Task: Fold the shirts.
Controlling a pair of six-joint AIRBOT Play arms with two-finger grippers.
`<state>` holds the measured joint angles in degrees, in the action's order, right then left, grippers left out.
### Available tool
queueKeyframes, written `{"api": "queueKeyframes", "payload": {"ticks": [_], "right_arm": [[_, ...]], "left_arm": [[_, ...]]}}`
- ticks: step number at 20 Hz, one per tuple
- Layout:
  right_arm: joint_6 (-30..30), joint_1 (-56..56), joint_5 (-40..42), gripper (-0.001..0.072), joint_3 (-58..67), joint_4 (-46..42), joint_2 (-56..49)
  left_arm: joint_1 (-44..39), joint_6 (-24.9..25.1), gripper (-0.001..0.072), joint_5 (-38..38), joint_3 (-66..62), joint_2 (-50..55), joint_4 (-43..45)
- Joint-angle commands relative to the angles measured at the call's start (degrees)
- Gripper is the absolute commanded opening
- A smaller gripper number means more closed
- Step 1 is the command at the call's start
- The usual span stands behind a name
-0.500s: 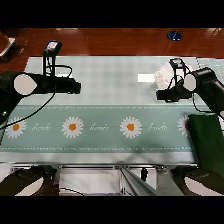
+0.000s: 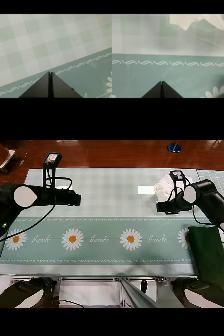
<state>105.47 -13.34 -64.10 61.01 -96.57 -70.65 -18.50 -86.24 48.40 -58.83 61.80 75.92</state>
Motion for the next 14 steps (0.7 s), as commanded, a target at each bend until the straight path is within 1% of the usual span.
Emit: {"api": "queueKeyframes", "payload": {"ticks": [1,4,6,7,8,9,10,11,12,13,14], "right_arm": [[0.0,-0.04,0.02,0.0019,-0.02,0.02,0.0],[0.02,-0.04,0.85,0.0019,-0.02,0.04,0.0],[-0.09,-0.04,5.49,0.0019,-0.02,-0.52,0.0],[-0.11,-0.04,9.29,0.002,-0.02,-2.54,-0.02],[0.33,0.09,13.86,0.0052,-0.02,-6.64,0.0],[2.95,0.24,18.97,0.0295,-0.02,-12.0,-0.02],[6.69,0.98,24.65,0.0409,0.04,-17.33,-0.28],[11.34,2.56,29.0,0.0408,0.5,-20.96,-0.9],[15.76,4.98,31.52,0.0408,1.97,-22.1,-2.27],[18.47,8.07,32.33,0.0409,4.42,-21.46,-4.66],[18.69,11.02,32.13,0.0408,7.26,-19.41,-7.69]], "left_arm": [[-0.04,0.0,0.0018,0.0,-0.02,0.04,0.02],[-0.04,0.0,0.0018,-0.02,-0.02,0.04,0.02],[-0.04,0.0,0.0019,-2.49,-0.02,0.13,0.02],[-0.04,0.02,0.002,-4.44,-0.02,0.28,0.04],[-0.02,0.0,0.0067,-6.86,-0.02,0.59,0.26],[-0.04,-0.04,0.0349,-9.55,-0.02,1.18,0.2],[-0.11,-0.26,0.0508,-11.41,-0.02,1.88,0.22],[-0.07,-0.24,0.051,-12.74,-0.02,2.64,0.22],[-0.04,-0.22,0.0509,-13.33,-0.02,3.19,0.2],[-0.04,-0.24,0.0509,-13.44,-0.02,3.65,0.2],[-0.04,-0.26,0.0509,-13.44,-0.02,4.07,0.17]]}}
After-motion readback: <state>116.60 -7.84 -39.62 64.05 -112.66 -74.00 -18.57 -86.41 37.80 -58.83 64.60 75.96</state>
